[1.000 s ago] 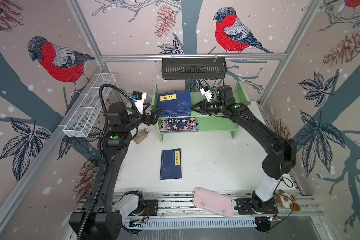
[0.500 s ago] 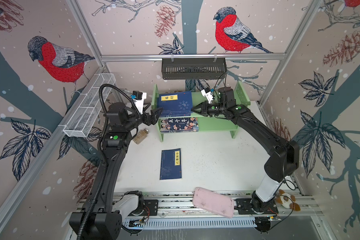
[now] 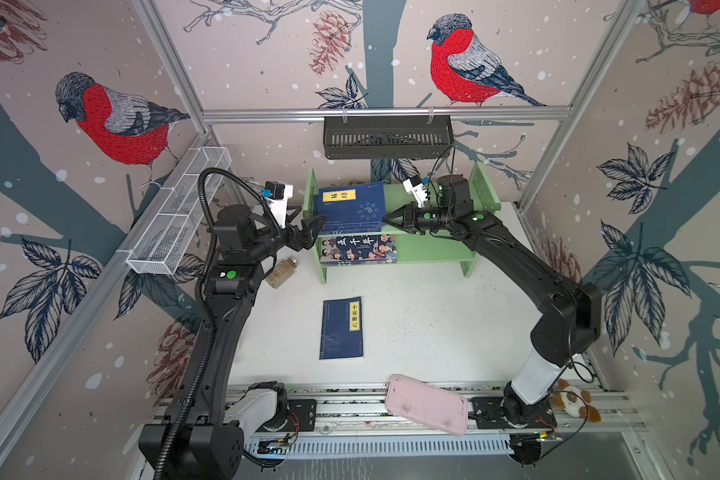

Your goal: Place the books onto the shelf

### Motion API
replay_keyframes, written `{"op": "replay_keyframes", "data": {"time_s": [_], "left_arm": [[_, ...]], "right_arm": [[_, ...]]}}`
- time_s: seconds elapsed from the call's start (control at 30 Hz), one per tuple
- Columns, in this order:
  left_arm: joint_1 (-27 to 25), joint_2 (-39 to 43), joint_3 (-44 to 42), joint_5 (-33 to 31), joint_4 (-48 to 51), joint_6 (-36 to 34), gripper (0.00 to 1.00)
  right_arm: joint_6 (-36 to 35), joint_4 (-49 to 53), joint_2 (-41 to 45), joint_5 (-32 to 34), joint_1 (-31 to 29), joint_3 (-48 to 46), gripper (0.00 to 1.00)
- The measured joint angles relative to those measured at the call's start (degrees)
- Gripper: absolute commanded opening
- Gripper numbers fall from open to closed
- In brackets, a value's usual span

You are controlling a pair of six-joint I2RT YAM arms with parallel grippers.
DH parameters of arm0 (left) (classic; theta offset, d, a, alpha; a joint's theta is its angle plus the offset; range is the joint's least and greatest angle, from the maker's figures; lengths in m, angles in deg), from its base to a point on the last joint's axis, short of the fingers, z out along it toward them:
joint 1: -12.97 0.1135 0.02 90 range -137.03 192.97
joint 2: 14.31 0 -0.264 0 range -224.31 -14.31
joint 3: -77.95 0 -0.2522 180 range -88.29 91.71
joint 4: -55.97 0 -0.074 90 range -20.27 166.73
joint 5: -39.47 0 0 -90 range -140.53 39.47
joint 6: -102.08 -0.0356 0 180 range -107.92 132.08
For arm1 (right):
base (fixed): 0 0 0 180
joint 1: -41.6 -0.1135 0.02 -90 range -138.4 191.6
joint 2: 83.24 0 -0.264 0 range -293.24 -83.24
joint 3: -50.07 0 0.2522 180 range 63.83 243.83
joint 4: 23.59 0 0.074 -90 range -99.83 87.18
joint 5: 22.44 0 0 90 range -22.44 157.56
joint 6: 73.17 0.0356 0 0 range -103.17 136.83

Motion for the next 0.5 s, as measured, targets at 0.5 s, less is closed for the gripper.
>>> {"op": "replay_keyframes", "data": {"time_s": [0.5], "left_arm": [[0.0,0.0,0.0,0.0,0.0,0.4,0.83]], "right_arm": [[1.5,-2.1,1.3,-1.3,0.0,-2.6,0.06]]}}
